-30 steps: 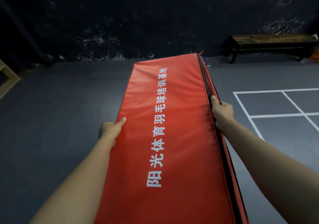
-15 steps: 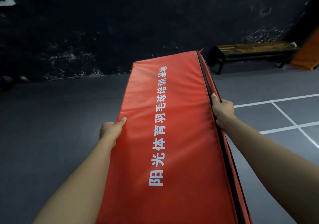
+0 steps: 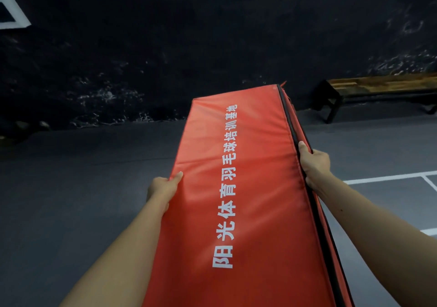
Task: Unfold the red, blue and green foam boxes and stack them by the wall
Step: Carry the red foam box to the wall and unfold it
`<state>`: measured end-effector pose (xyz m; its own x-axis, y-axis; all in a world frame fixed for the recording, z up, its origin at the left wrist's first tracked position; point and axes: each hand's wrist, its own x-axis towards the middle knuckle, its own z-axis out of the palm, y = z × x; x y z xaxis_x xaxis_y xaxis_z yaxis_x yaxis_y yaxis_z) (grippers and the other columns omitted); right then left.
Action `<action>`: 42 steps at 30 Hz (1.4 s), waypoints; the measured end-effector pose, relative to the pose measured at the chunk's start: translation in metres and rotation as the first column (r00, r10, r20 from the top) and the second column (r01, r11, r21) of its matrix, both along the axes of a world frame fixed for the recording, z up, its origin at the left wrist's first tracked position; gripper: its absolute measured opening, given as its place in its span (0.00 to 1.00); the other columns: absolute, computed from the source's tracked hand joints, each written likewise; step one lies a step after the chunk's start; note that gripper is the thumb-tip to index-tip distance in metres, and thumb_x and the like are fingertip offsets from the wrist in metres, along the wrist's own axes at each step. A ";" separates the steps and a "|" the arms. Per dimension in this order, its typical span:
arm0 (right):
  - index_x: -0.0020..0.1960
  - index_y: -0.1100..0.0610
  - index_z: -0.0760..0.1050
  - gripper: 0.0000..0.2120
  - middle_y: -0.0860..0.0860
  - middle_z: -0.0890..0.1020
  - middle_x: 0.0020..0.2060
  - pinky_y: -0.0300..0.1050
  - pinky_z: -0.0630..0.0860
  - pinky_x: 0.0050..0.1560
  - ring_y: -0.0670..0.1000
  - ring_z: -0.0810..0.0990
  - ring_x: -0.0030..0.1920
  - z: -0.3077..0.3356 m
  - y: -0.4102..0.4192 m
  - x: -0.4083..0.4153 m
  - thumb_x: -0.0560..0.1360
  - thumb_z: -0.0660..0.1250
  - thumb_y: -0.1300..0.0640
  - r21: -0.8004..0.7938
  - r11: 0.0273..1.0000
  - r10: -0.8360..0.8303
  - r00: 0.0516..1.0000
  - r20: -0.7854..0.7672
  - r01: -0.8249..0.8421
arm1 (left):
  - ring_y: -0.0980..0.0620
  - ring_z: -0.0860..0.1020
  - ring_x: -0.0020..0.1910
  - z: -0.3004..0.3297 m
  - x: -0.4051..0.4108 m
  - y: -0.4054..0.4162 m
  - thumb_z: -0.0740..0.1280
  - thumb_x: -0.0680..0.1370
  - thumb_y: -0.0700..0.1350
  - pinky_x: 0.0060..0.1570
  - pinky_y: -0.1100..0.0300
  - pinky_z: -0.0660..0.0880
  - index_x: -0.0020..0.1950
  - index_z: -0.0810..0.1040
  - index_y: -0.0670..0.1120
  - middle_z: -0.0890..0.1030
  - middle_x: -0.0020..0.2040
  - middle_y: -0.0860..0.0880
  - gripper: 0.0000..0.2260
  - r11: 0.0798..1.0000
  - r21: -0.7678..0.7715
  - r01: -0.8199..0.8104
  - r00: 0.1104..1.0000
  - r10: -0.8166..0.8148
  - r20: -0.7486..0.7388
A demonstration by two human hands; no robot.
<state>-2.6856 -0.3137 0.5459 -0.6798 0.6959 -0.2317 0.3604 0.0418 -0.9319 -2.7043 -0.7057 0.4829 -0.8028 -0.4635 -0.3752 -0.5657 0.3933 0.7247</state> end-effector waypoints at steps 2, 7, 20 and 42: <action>0.41 0.70 0.77 0.31 0.58 0.76 0.33 0.48 0.71 0.37 0.55 0.75 0.34 -0.010 -0.009 -0.048 0.75 0.68 0.38 0.023 1.000 0.018 1.000 0.012 -0.018 | 0.41 0.82 0.42 -0.011 -0.039 -0.009 0.72 0.72 0.66 0.42 0.55 0.74 0.39 0.82 0.41 0.84 0.41 0.42 0.26 1.000 -0.013 -0.012 1.000 0.012 0.027; 0.35 0.59 0.69 0.24 0.56 0.70 0.29 0.48 0.65 0.35 0.53 0.69 0.31 -0.009 -0.040 -0.139 0.78 0.67 0.41 0.079 0.995 0.060 0.997 0.041 -0.063 | 0.41 0.83 0.45 -0.021 -0.124 -0.036 0.72 0.72 0.66 0.45 0.53 0.77 0.42 0.84 0.43 0.85 0.42 0.42 0.25 1.000 -0.006 -0.023 0.999 0.023 0.039; 0.41 0.71 0.77 0.32 0.58 0.77 0.32 0.49 0.73 0.38 0.56 0.77 0.34 -0.022 -0.183 -0.394 0.77 0.67 0.39 0.112 0.994 -0.004 0.997 0.076 -0.004 | 0.42 0.82 0.40 -0.036 -0.394 -0.186 0.70 0.67 0.71 0.42 0.54 0.78 0.36 0.82 0.44 0.85 0.38 0.44 0.28 1.000 0.021 0.022 0.998 -0.024 0.066; 0.47 0.73 0.78 0.32 0.58 0.79 0.34 0.49 0.76 0.39 0.55 0.77 0.36 -0.109 -0.382 -0.804 0.77 0.65 0.39 0.009 1.000 0.018 0.994 0.104 -0.019 | 0.44 0.81 0.40 -0.064 -0.798 -0.384 0.69 0.74 0.66 0.38 0.54 0.75 0.42 0.83 0.45 0.84 0.42 0.45 0.23 0.996 -0.087 0.000 0.992 0.011 0.124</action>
<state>-3.4893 -0.6959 0.4368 -0.6652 0.6860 -0.2949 0.4545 0.0586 -0.8888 -3.5024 -1.0898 0.4193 -0.7500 -0.5026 -0.4300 -0.6514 0.4480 0.6124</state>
